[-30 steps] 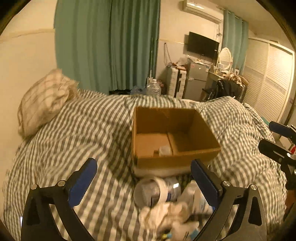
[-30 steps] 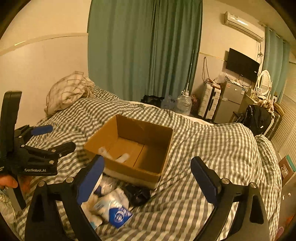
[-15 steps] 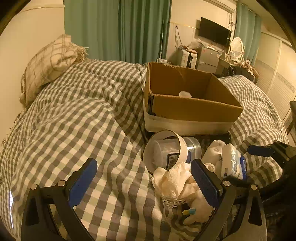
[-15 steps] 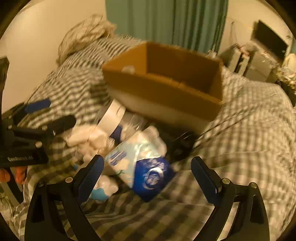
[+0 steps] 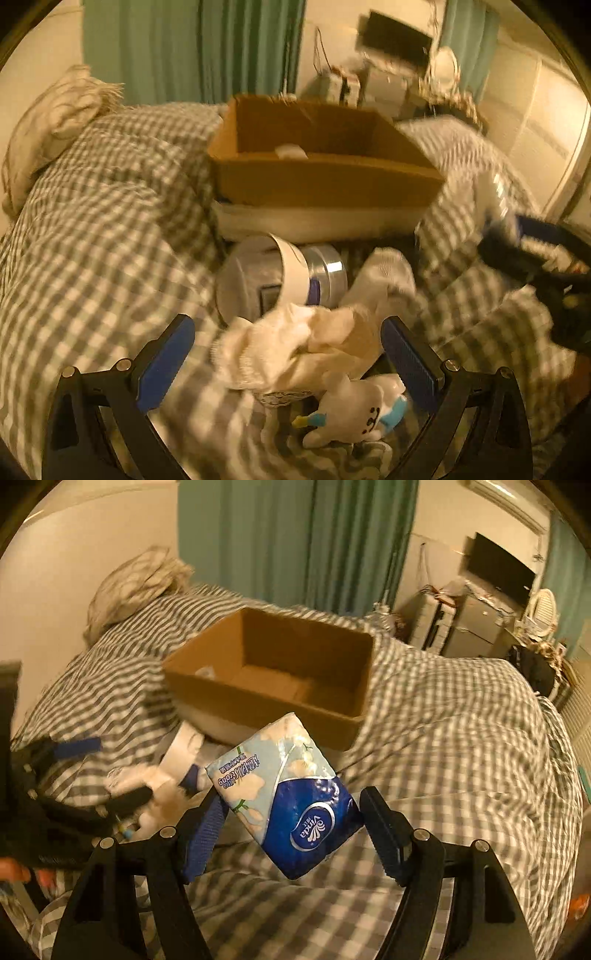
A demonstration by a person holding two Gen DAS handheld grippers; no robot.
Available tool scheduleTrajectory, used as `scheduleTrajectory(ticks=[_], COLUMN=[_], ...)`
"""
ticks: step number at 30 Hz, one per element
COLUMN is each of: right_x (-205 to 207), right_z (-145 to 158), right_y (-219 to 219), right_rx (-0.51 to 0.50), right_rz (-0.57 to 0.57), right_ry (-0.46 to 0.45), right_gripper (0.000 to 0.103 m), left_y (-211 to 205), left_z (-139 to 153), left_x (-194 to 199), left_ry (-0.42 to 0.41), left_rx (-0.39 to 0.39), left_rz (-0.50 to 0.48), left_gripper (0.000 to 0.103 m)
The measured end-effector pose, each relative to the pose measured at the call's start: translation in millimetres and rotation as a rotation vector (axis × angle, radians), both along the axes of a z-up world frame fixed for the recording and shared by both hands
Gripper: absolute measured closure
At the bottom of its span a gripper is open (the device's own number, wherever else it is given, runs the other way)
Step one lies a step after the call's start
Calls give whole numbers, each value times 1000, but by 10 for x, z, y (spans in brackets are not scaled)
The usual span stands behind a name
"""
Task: Organize objects
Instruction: 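Grasp the lace cloth with the left gripper while the right grasps the tissue pack, then drop the lace cloth and tissue pack into the box with both grippers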
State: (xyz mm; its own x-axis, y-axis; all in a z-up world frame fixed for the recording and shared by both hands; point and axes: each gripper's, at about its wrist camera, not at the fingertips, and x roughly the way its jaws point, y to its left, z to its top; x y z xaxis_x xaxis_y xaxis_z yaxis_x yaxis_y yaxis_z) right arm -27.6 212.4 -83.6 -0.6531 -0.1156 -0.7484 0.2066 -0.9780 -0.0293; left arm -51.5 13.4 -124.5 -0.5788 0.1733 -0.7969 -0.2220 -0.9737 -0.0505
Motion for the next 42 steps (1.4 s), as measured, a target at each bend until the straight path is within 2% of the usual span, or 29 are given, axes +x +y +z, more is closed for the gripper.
scheduleTrajectory(ticks=[2, 4, 6, 9, 11, 21, 24, 31, 37, 42], right_x=[-18, -31, -20, 14, 33, 165, 146, -232, -885, -1339], right_z=[-37, -82, -114, -101, -77, 242, 461, 1083, 1197, 1030], right_y=[2, -14, -46, -34, -10, 11, 26, 29, -17, -40], right_rx=[-8, -9, -13, -13, -15, -35, -37, -9, -1, -9], right_rz=[2, 9, 18, 22, 20, 22, 28, 32, 20, 12], right_ry=[-13, -26, -27, -22, -18, 43, 80, 215, 218, 183], right_gripper=[30, 30, 30, 30, 30, 30, 30, 30, 30, 32], left_y=[45, 31, 18, 20, -10, -170, -125, -26, 114, 156], left_z=[-118, -217, -270, -252, -184, 414, 676, 1273, 1337, 1123], left_x=[-63, -118, -121, -71, -32, 173, 83, -435, -1035, -1453], left_ry=[-33, -70, -96, -89, -67, 52, 110, 233, 242, 209], left_rx=[-25, -19, 16, 32, 48, 76, 42, 57, 41, 35], left_rz=[-4, 3, -17, -28, -22, -19, -32, -55, -58, -44], left_gripper=[1, 12, 49, 75, 84, 85, 85, 85, 85, 85])
